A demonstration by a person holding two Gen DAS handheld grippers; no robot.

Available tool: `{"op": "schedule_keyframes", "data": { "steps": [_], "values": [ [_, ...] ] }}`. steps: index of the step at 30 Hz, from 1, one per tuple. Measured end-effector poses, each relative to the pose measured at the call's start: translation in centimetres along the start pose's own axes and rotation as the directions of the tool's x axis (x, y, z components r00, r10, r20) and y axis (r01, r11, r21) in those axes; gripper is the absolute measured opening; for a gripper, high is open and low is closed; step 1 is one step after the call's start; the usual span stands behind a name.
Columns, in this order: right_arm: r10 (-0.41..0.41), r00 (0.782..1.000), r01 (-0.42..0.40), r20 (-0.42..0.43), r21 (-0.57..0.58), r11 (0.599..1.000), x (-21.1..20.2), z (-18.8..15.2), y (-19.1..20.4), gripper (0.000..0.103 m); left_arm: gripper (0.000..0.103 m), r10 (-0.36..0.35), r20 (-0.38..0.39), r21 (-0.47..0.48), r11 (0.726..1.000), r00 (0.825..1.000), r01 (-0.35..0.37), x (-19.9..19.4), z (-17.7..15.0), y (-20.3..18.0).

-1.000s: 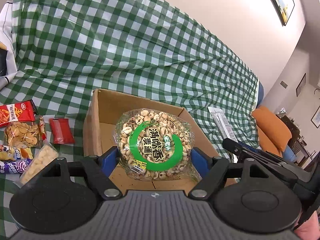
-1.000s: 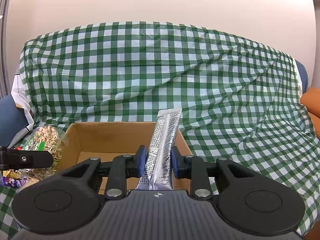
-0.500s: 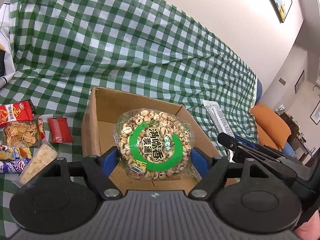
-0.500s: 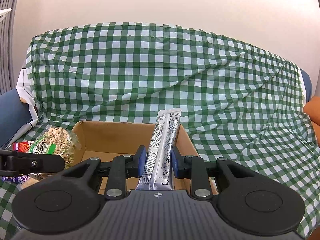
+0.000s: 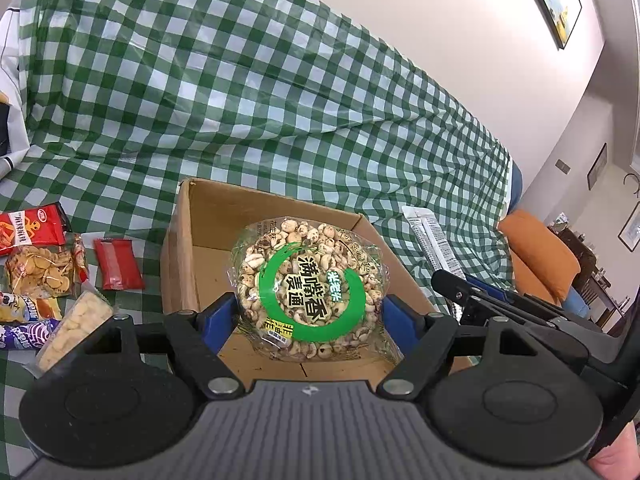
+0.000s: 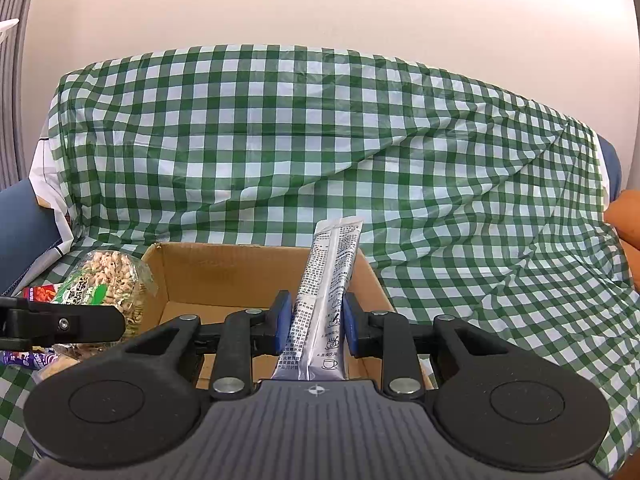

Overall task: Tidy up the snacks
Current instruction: 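Carry the peanut pack and silver bar into the box and release both, then withdraw both open tools from the box toward the snack pile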

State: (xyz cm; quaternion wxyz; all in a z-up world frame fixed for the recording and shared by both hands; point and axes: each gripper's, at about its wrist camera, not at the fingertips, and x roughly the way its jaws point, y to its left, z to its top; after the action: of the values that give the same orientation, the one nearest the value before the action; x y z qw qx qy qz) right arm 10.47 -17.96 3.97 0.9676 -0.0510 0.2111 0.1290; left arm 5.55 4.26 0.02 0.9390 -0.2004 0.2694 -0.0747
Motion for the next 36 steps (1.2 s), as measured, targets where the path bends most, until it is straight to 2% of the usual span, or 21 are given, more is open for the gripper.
{"op": "schedule_keyframes", "data": {
  "steps": [10,14,24,27,31,36],
  "values": [
    [-0.009,1.0,0.009,-0.001,0.003,1.0,0.0,0.0,-0.1,0.03,0.083,-0.026,-0.014,-0.034,0.999,1.0,0.026,0.2,0.1,0.3],
    [-0.025,1.0,0.025,0.004,0.004,1.0,-0.1,0.0,0.0,0.039,0.083,-0.027,-0.015,-0.036,0.999,1.0,0.026,0.1,0.1,0.2],
    [-0.045,0.999,0.045,0.003,-0.008,0.999,0.1,-0.1,0.2,0.04,0.083,-0.026,-0.016,-0.031,0.999,1.0,0.026,0.0,0.2,-0.1],
    [-0.056,0.998,0.056,0.007,0.007,0.998,0.0,-0.2,0.1,0.052,0.083,-0.023,-0.015,-0.035,0.999,1.0,0.023,0.0,0.2,-0.1],
    [-0.071,0.997,0.07,0.021,0.06,0.996,-0.1,-0.2,-0.5,0.076,0.083,-0.018,-0.014,-0.039,0.999,1.0,0.018,0.1,0.2,-0.1],
    [-0.086,0.995,0.08,0.054,0.107,0.991,-0.4,-0.3,-0.9,0.085,0.083,0.007,0.001,-0.033,0.999,1.0,-0.007,0.1,0.1,-0.4]
  ]
}}
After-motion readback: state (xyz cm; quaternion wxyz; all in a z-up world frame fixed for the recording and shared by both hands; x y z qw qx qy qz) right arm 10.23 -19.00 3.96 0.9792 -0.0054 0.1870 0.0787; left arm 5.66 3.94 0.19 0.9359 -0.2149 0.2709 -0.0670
